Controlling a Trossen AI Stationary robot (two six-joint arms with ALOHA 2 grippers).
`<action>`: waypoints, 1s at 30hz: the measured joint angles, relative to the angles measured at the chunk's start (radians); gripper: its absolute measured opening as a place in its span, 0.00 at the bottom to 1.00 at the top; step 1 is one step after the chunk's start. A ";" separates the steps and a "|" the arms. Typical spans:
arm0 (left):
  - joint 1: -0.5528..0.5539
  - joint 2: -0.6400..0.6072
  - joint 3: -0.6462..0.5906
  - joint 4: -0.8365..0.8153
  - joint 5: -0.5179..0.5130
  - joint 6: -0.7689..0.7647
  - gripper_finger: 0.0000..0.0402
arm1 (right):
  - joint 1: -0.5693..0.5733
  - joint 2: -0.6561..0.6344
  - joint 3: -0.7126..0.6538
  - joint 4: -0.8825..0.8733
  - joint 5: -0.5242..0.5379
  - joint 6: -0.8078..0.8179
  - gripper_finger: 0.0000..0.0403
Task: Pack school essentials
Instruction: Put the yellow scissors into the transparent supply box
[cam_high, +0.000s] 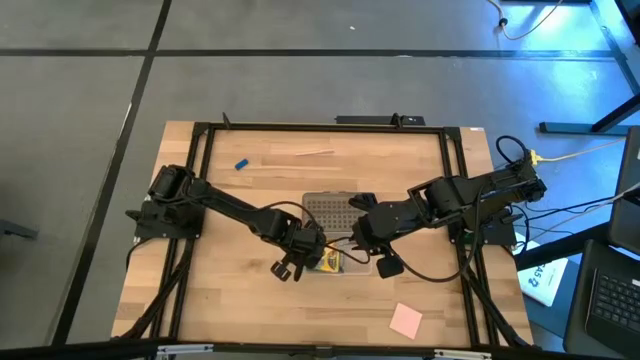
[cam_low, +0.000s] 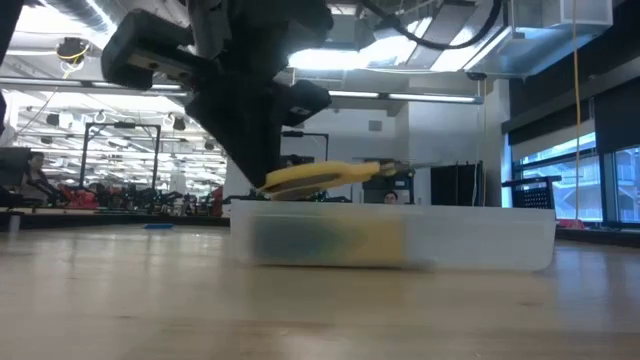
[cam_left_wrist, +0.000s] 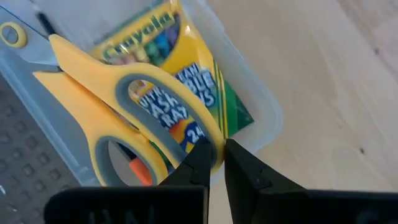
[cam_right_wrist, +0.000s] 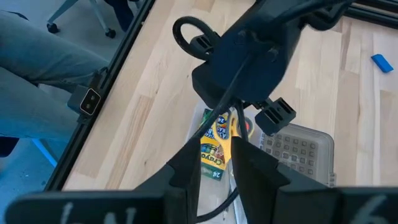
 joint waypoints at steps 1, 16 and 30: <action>0.000 0.001 0.000 -0.004 0.000 0.000 0.04 | 0.000 0.000 0.000 0.000 0.000 0.001 0.23; 0.000 0.019 0.000 -0.001 0.005 0.001 0.04 | 0.000 0.000 0.000 0.012 0.000 0.001 0.23; 0.003 0.018 0.000 -0.008 0.010 -0.016 0.04 | 0.000 0.000 0.000 0.012 0.000 0.000 0.23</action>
